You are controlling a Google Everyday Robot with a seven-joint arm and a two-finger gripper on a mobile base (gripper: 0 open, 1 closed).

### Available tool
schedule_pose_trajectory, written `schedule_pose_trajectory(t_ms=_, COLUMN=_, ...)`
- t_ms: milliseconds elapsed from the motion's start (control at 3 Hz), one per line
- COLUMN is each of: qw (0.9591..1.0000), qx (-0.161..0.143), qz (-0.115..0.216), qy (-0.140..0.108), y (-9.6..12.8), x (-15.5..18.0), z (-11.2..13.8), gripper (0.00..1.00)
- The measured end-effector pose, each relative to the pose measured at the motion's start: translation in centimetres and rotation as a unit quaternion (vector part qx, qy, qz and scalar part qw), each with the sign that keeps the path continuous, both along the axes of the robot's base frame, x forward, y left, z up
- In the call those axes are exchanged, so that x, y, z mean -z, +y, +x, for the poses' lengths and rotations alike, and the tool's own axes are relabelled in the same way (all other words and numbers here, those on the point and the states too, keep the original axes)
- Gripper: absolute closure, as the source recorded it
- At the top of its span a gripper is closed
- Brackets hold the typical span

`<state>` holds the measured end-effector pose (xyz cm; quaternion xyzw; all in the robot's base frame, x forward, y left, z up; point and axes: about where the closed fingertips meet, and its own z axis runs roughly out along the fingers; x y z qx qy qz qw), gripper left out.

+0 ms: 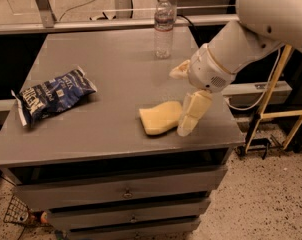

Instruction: Move sponge near blue chip bag

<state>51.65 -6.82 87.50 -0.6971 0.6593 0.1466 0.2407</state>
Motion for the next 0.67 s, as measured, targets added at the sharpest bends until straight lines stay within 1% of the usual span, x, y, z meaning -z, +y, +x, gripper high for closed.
schedule_pose_trajectory(t_ms=333, qw=0.9997, qx=-0.003, qz=-0.011, qy=0.022, y=0.3, x=2.8, z=0.5, gripper=0.00)
schedule_pose_trajectory(t_ms=667, qw=0.9992, qx=-0.005, qz=-0.020, qy=0.034, y=0.4, x=4.5, z=0.7, gripper=0.12)
